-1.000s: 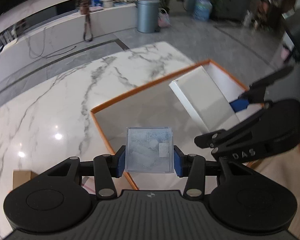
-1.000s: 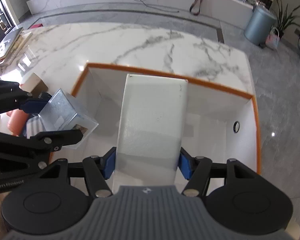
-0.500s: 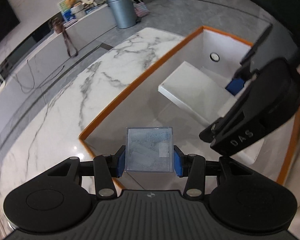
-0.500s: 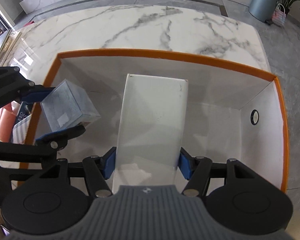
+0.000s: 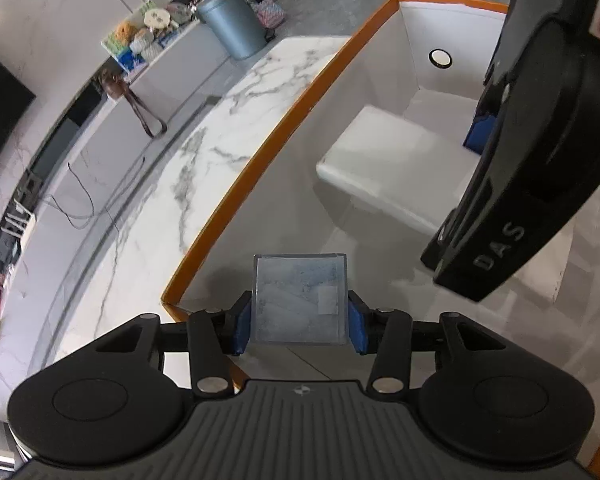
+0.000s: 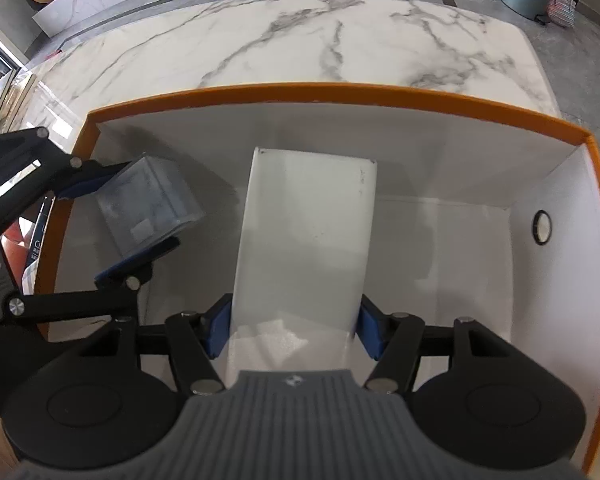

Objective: Organize rigid objects
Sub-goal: 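Open the left tool dropping the clear box in while the right tool lowers and releases the white box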

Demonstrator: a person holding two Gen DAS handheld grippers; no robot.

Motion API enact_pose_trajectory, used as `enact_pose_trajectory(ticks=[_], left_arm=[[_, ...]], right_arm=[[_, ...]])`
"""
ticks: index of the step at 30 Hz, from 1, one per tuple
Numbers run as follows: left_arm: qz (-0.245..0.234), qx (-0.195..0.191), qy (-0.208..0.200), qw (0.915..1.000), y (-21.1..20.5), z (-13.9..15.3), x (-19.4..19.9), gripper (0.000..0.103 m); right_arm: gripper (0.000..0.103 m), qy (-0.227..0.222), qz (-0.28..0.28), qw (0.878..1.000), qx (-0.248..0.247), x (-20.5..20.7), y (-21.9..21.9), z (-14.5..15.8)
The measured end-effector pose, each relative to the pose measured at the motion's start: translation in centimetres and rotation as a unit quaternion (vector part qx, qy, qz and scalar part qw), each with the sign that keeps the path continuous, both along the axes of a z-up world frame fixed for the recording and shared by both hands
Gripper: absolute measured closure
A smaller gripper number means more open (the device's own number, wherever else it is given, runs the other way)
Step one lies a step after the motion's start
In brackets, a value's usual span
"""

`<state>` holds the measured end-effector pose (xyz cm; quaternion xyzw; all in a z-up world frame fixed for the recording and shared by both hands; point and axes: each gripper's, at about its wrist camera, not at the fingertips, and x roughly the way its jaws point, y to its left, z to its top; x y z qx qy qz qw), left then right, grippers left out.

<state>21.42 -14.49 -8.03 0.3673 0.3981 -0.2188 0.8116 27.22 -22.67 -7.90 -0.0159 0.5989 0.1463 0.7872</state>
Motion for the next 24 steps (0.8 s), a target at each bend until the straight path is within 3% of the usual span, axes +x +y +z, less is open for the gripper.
enact_pose_trajectory(ticks=[8,18,24], left_arm=[[0.01,-0.009,-0.042,0.999,0.6,1.0,-1.0,0.032],[0.054,-0.122,-0.058,0.9893,4.2,6.1,-2.3,0.032],[0.128,-0.176,-0.021,0.9759,6.7,7.6,-1.7,0.032]], right_arm=[[0.04,0.006,-0.013,1.0,0.011,0.3,0.2,-0.4],[0.04,0.019,-0.031,0.999,0.004,0.0,0.4,-0.9],[0.04,0.025,-0.028,0.999,0.006,0.5,2.0,-1.6]])
